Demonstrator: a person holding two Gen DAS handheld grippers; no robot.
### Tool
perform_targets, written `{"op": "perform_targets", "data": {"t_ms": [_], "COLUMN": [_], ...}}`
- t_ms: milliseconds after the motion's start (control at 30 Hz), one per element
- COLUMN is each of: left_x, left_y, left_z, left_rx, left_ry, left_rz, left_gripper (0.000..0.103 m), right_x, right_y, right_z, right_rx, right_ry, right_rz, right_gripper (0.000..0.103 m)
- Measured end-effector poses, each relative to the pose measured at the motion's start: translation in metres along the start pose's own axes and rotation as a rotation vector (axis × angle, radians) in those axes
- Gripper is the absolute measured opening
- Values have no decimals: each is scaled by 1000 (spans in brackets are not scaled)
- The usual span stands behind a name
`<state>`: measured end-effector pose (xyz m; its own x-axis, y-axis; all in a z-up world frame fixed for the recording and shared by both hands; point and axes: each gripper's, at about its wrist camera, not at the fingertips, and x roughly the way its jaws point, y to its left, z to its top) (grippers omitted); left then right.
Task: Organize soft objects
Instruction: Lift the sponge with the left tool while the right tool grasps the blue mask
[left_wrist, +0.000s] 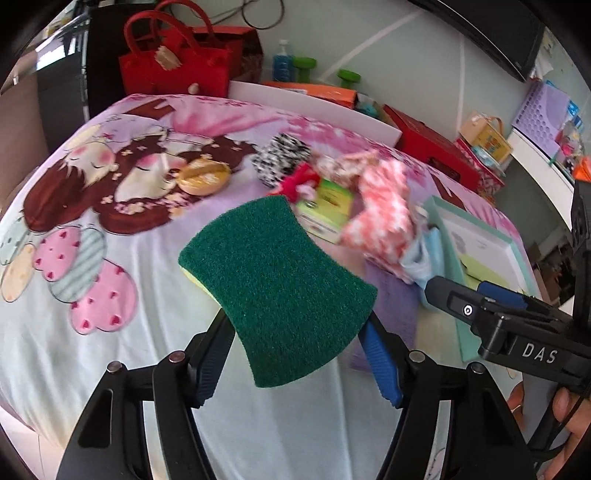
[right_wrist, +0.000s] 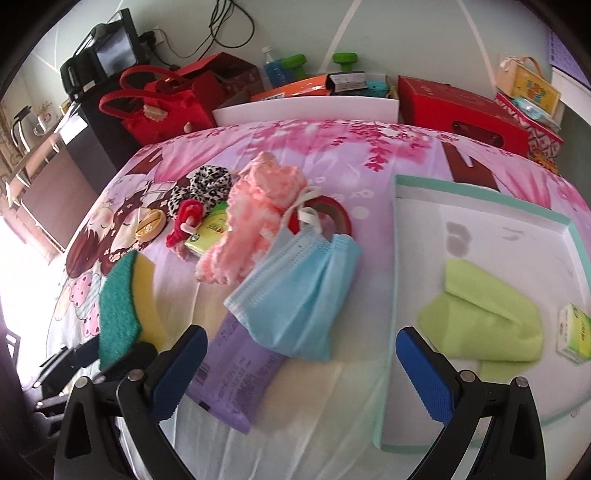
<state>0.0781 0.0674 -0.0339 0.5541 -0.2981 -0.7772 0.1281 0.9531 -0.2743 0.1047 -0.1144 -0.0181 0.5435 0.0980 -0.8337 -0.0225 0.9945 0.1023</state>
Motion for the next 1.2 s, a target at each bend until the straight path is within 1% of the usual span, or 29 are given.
{"op": "perform_targets", "data": {"t_ms": [233, 467, 800, 867, 933, 967, 1033, 1067, 1133, 1167, 1200], "left_x": [-5, -4, 0, -1, -2, -2, -2, -3, -5, -5, -6], "left_y": [21, 28, 32, 31, 31, 30, 30, 30, 30, 30, 30], "left_z": [6, 5, 3, 3, 3, 3, 3, 3, 3, 3, 4], "left_rx": [-35, -53, -67, -68, -66, -65, -66, -66, -65, -66, -66], "left_ry": [-26, -25, -13, -13, -13, -11, -9, -10, -11, -11, -10], "left_rz": [20, 18, 23, 24, 24, 24, 25, 27, 29, 30, 31], "left_gripper": [70, 70, 70, 70, 70, 70, 70, 70, 70, 70, 70], "right_x": [16, 33, 34, 34, 34, 34, 32, 31, 28, 26, 25], "right_y": [9, 5, 2, 4, 4, 5, 5, 6, 7, 6, 6], "right_z": [6, 11, 12, 12, 11, 11, 10, 9, 9, 8, 8], "right_rx": [-23, -5, 11, 9, 11, 16, 12, 5, -2, -2, 1], "right_ry": [25, 42, 40, 43, 47, 48, 45, 43, 41, 40, 39], "right_rz": [-8, -34, -35, -32, -26, -19, -18, -17, -14, -14, -11], "right_gripper": [103, 103, 94, 91, 80, 77, 66, 64, 57, 56, 53]}}
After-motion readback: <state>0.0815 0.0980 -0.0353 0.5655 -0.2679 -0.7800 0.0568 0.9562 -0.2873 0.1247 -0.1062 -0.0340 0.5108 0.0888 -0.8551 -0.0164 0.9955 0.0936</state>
